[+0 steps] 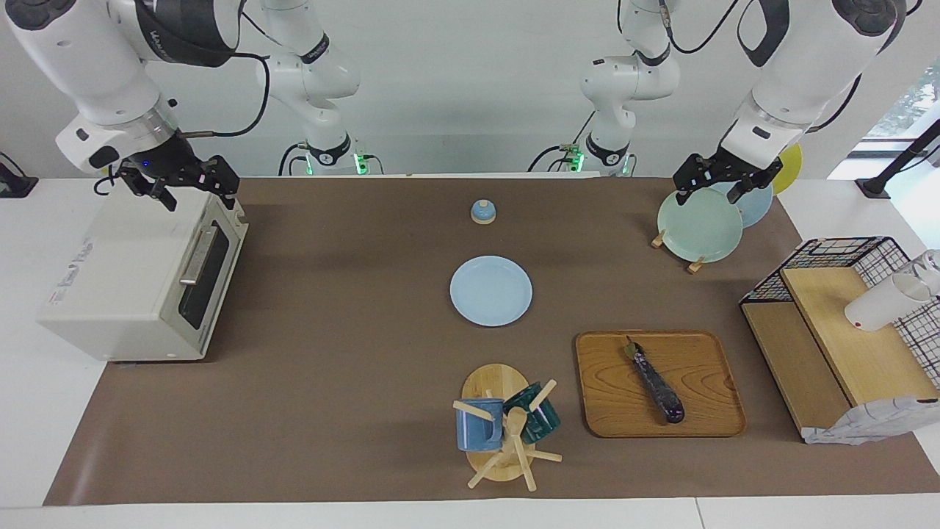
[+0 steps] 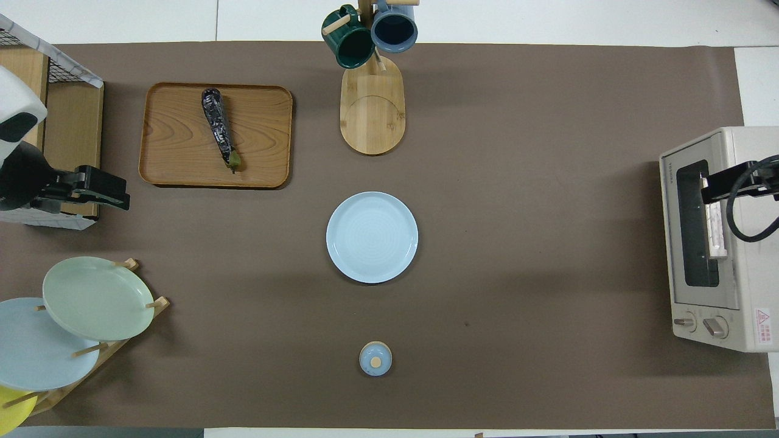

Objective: Put eggplant into oven

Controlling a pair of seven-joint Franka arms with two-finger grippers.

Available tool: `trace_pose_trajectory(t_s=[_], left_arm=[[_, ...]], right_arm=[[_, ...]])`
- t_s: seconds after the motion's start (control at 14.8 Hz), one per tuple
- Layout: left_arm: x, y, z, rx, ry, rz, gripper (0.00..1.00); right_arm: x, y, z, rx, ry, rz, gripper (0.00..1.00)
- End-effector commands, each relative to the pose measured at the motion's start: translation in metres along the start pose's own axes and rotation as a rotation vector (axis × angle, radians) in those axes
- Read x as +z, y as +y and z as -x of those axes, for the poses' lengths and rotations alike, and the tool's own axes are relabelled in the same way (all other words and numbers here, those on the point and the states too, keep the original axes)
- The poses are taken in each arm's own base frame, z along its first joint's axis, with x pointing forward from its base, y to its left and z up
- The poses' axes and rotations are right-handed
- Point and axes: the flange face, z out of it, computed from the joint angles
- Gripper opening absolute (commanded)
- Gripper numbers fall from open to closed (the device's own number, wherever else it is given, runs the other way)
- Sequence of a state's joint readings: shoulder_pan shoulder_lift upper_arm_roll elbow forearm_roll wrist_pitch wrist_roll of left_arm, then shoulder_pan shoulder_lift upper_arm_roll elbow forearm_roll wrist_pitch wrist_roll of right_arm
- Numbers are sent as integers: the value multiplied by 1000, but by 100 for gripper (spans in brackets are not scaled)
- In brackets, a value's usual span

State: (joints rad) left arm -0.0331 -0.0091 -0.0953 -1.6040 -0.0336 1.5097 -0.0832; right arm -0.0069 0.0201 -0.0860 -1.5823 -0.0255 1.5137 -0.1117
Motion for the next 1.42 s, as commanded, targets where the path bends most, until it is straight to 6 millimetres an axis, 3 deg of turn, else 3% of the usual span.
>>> trace_pose_trajectory(t_s=[0.0, 0.07, 0.13, 0.2, 0.27, 0.54, 0.74, 1.08, 1.21, 1.35], left_arm=[[8, 3, 1, 1, -2, -6, 100], [7, 2, -1, 0, 21, -4, 100], [11, 2, -7, 1, 59, -1, 100], [17, 2, -11, -3, 80, 1, 100], [24, 3, -19, -9, 94, 4, 100], [73, 2, -79, -35, 104, 54, 100], [125, 2, -116, -61, 119, 66, 100], [195, 5, -158, -165, 192, 89, 100], [229, 22, -168, -188, 174, 97, 100], [248, 31, -178, -272, 222, 111, 100]], right_arm=[[1, 0, 6, 0, 30, -6, 100], [3, 0, 5, -6, 36, -6, 100], [6, -1, 3, -16, 54, -4, 79], [9, 0, 5, -19, 59, -2, 24], [17, 0, 8, -31, 52, 2, 0], [71, 4, 25, -3, 93, 86, 0], [90, 14, 18, 138, 89, 140, 0], [120, 30, 12, 166, 64, 163, 0], [133, 41, 16, 177, 59, 168, 0], [135, 42, 16, 178, 58, 166, 0]])
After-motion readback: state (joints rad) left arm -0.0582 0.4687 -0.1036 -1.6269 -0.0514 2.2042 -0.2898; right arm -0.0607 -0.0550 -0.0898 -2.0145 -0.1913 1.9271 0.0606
